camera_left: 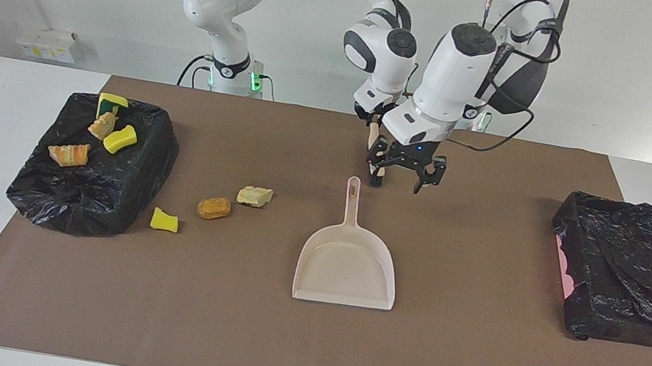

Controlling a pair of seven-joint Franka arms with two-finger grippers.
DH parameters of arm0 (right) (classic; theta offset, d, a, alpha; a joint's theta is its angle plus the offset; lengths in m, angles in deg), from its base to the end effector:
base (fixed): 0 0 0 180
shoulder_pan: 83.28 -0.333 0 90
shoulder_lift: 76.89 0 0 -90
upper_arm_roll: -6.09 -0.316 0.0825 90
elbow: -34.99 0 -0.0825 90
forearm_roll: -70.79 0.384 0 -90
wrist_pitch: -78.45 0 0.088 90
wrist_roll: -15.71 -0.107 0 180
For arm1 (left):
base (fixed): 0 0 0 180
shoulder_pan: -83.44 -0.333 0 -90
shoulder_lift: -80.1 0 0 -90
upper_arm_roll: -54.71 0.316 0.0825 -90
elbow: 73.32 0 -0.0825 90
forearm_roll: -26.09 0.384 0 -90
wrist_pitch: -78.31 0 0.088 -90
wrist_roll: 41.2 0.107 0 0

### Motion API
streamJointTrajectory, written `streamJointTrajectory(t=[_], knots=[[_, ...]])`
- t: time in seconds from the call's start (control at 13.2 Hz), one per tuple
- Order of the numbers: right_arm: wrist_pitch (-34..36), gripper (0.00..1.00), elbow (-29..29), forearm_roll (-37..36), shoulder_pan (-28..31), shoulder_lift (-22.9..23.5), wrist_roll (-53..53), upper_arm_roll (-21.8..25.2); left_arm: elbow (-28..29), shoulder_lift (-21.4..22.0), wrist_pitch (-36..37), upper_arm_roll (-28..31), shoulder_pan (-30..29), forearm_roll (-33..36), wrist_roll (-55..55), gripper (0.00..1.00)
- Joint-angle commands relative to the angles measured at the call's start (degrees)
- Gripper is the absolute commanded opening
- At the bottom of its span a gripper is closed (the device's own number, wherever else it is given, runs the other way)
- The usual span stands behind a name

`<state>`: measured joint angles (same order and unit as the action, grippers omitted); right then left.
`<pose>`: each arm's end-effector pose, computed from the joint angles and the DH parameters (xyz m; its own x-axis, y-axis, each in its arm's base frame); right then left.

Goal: Sweep and dump trash in bin
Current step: 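Grasp the dustpan handle with the left gripper while the right gripper grasps the brush, then carry the brush with the right gripper to the chunks near the bin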

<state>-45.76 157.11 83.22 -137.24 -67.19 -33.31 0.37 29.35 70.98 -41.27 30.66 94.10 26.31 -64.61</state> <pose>0.2706 0.4782 0.3196 0.9724 0.0510 -0.2276 0.0506 -0.9987 -0.0077 0.5156 -0.3418 0.4800 0.9771 -0.1806 0.1123 -0.1933 -0.9744 0.1151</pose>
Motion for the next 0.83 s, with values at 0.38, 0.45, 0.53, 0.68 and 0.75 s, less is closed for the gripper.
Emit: streamJointTrajectory(t=[0.38,0.45,0.53,0.68,0.75], knots=[[11.9,0.0,-1.1,1.6,4.2,-4.6,-0.4,0.2,4.5,-7.9,-10.6,0.1,5.4,8.9,-13.5,1.0],[14.6,0.0,-0.8,1.6,5.9,-5.6,-0.2,0.2,5.3,-7.9,-11.1,0.1,5.7,8.9,-13.5,1.0],[16.6,0.0,-0.7,1.6,7.5,-6.9,-0.4,0.2,5.7,-8.0,-11.1,0.1,5.8,8.9,-13.5,1.0],[20.5,0.0,-0.6,1.6,11.3,-9.5,-0.1,0.2,6.2,-8.2,-11.4,0.1,6.1,8.9,-13.5,1.0],[22.8,0.0,-0.5,1.3,13.7,-10.7,0.4,0.2,6.2,-8.2,-11.3,0.1,6.1,8.9,-13.5,0.99]])
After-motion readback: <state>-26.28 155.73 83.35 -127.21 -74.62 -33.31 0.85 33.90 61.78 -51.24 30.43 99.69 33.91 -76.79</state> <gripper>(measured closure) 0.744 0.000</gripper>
